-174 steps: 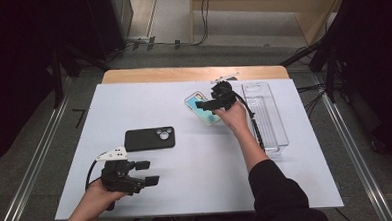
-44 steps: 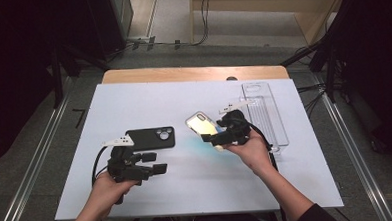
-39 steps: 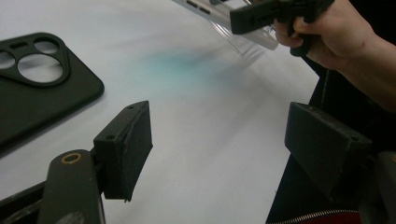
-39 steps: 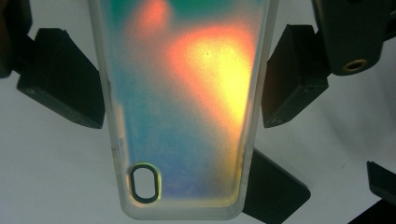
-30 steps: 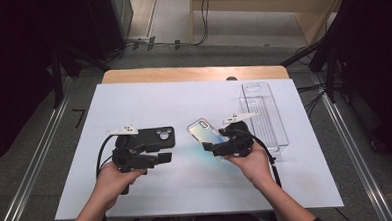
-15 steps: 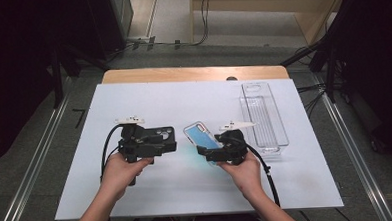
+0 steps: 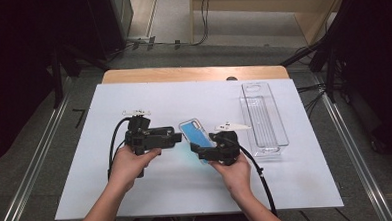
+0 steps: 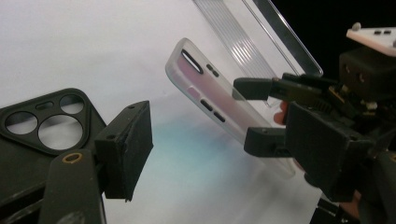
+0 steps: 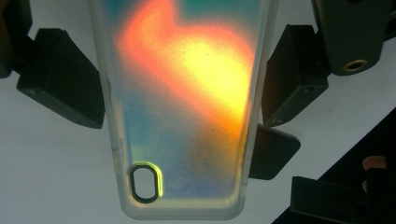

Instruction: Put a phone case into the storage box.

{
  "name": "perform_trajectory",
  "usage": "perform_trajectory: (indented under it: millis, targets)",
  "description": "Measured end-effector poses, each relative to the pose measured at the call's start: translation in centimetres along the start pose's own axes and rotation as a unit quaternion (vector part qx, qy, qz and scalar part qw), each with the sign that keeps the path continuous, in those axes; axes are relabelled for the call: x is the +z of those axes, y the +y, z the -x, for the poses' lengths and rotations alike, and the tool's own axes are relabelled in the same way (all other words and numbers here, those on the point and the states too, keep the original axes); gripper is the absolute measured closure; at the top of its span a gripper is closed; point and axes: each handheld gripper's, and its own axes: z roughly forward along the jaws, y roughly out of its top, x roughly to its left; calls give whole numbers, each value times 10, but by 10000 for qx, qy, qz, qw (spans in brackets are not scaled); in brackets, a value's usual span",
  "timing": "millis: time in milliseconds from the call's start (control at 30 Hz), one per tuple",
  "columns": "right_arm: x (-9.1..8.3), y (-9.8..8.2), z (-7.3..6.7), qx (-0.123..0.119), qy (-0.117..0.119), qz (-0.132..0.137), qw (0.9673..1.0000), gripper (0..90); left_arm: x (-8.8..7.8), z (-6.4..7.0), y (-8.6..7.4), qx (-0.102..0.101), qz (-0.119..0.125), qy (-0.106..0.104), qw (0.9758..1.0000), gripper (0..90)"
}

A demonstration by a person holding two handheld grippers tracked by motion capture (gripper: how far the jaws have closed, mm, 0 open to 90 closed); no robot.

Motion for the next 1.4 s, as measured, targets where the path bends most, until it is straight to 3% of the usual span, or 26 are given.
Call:
perform_trajectory:
  millis: [500, 667, 833, 1000, 1033, 1200, 1267, 1400]
  targets:
    - [15, -7, -10, 393, 192, 427, 9981, 151, 15, -8, 11, -299, 125, 336, 9989, 252]
    - [21, -12, -15, 469, 266, 505, 9973, 151, 17, -8, 13, -478, 229, 422, 9977, 340]
    - [27, -15, -20, 499, 361, 591, 9963, 151, 21, -15, 15, -830, 9, 428, 9956, 412]
    - [27, -16, -22, 507, 408, 690, 9955, 150, 22, -17, 16, -1008, 24, 447, 9939, 519]
    - [26, -16, -22, 549, 424, 720, 9950, 151, 23, -18, 16, -1123, -11, 357, 9930, 578]
    - [25, -15, -22, 542, 519, 817, 9938, 150, 26, -20, 14, -1333, -36, 81, 9910, 692]
    - [25, -16, -22, 504, 523, 841, 9938, 150, 27, -19, 14, -1295, -32, 115, 9915, 741]
    - [28, -18, -21, 445, 513, 838, 9942, 149, 27, -20, 13, -1391, -20, 71, 9902, 778]
